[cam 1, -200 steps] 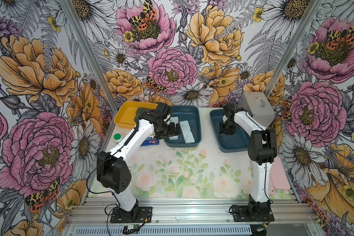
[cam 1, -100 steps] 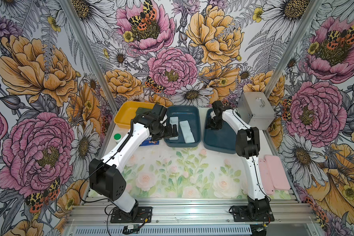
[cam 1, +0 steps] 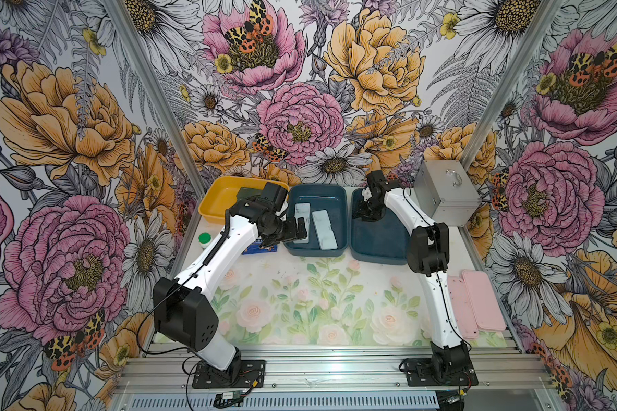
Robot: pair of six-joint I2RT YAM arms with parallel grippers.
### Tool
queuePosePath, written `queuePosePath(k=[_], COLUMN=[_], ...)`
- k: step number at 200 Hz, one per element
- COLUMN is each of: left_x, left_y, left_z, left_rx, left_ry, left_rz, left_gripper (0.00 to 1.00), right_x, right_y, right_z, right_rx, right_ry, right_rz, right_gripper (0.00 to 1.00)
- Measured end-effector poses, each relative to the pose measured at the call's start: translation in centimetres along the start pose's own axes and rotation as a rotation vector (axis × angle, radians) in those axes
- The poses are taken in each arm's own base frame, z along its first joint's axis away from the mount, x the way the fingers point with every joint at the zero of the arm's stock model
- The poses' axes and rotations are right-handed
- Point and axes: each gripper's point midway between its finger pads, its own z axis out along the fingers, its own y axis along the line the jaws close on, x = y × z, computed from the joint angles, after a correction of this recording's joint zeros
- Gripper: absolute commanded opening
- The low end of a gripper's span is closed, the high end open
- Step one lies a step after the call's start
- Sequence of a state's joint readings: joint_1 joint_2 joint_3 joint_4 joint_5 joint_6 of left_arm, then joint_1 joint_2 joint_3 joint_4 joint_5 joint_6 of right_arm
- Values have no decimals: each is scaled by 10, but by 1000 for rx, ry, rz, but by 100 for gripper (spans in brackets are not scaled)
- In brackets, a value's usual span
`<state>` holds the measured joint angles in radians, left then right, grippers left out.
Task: Place the pencil cases by color into the storage box
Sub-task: Move the storage box to the center of the board.
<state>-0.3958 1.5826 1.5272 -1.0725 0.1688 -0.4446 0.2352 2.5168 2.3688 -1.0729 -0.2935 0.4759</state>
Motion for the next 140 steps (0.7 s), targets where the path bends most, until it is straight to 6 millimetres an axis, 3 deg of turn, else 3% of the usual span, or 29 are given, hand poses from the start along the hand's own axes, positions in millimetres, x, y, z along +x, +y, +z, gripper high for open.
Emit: queuePosePath(k=[31,52,79,98,122,140], left_x=[-2,-1,-2,-4,-9,-12], left_y=[2,3,2,2,1,0], left_z=[-1,-1,-2,-2,-2,-2], left_rx=[-2,-2,1,4,12,17], left_ry=[-3,-3,-10,-17,-36,-46], left_rz=[-7,-7,-3,-2,-4,-6], left_gripper=[99,99,99,99,99,99], right_x=[3,5,13,18,20,33], right_y=[-1,-8,-24,-25,-15,-16], right_z=[9,10,-8,-48,-124,-175], right_rx=[4,51,152,187,179,176], right_ry=[16,5,-23,-75,-197,-268], right_rz=[10,11,-4,-32,-67,-79], right_gripper=[46,52,65,73,82,85])
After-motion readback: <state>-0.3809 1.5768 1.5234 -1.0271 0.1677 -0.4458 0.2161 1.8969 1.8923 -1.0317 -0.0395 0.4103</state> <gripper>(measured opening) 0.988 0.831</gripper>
